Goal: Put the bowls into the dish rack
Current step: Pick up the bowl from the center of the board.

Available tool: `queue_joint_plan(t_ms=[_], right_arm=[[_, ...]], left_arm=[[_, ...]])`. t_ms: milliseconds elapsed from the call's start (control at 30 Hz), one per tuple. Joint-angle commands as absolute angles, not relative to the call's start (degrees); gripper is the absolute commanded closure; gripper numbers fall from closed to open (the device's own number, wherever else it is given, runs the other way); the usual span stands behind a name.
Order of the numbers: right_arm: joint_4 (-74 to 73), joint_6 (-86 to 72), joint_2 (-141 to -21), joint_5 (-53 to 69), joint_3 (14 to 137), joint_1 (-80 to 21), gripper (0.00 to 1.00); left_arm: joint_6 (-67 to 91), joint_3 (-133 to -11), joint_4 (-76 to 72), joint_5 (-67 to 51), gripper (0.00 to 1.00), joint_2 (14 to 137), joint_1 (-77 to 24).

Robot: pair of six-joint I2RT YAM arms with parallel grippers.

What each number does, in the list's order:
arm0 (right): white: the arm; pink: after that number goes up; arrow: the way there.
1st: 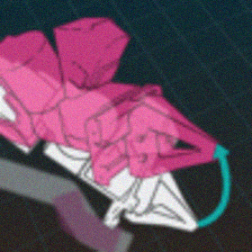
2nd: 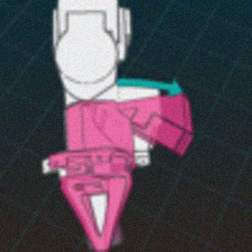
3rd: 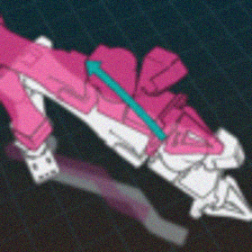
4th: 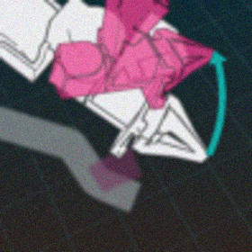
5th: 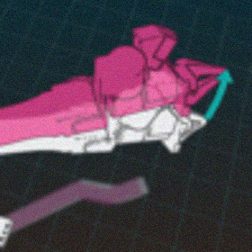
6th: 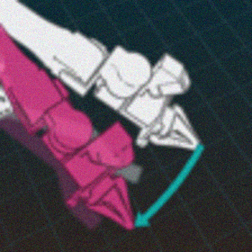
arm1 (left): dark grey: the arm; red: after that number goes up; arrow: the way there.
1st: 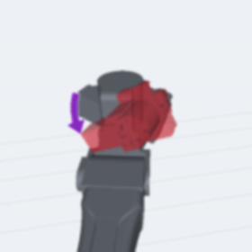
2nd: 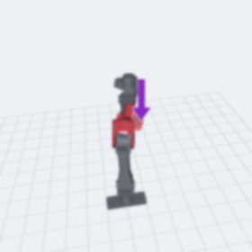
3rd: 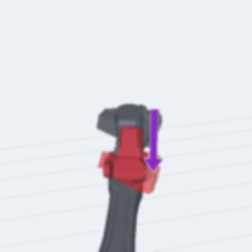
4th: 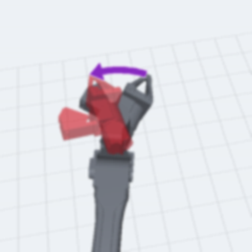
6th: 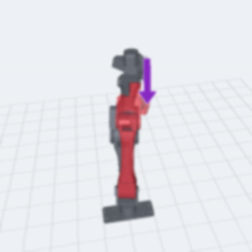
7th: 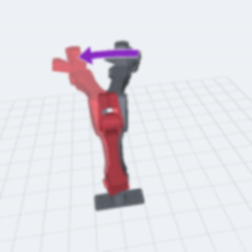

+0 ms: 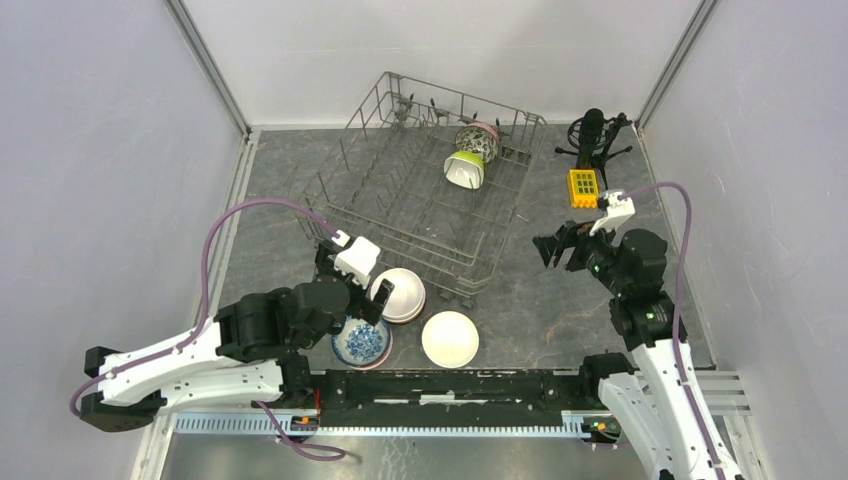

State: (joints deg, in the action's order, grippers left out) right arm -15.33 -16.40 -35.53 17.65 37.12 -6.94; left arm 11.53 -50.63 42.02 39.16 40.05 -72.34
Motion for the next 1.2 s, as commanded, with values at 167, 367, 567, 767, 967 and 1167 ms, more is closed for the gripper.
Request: queue_joint_plan(t_ms=[167, 367, 567, 767, 967, 1167], right_arm=[[-19.77, -20.99, -33.33, 23.01, 31.13, -13.46, 0.23], [-18.28, -25.12, -34.97, 16.62, 27.74, -26.15, 0.26], [-15.84, -28.97, -38.45, 10.52, 23.78, -38.88, 0.27], [-13.63, -32.85, -40.95, 5.30, 21.80, -47.91, 0.28], [-12.70, -35.56, -43.18, -0.22, 22.23, -54.62, 0.29], [-12.01, -36.74, -47.96, -5.99, 23.80, -59.79, 0.35]], left_arm=[[13.28, -52.65, 42.47, 42.10, 0.00, 40.72, -72.08], [13.09, -52.65, 42.67, 42.28, 0.00, 40.74, -72.07], [13.21, -52.73, 43.06, 41.09, 0.00, 41.30, -72.03], [12.88, -52.73, 43.20, 40.81, 0.00, 41.68, -71.99], [12.92, -52.65, 43.28, 40.49, 0.00, 41.46, -72.07], [12.92, -52.73, 43.32, 39.65, 0.00, 41.45, -72.01]])
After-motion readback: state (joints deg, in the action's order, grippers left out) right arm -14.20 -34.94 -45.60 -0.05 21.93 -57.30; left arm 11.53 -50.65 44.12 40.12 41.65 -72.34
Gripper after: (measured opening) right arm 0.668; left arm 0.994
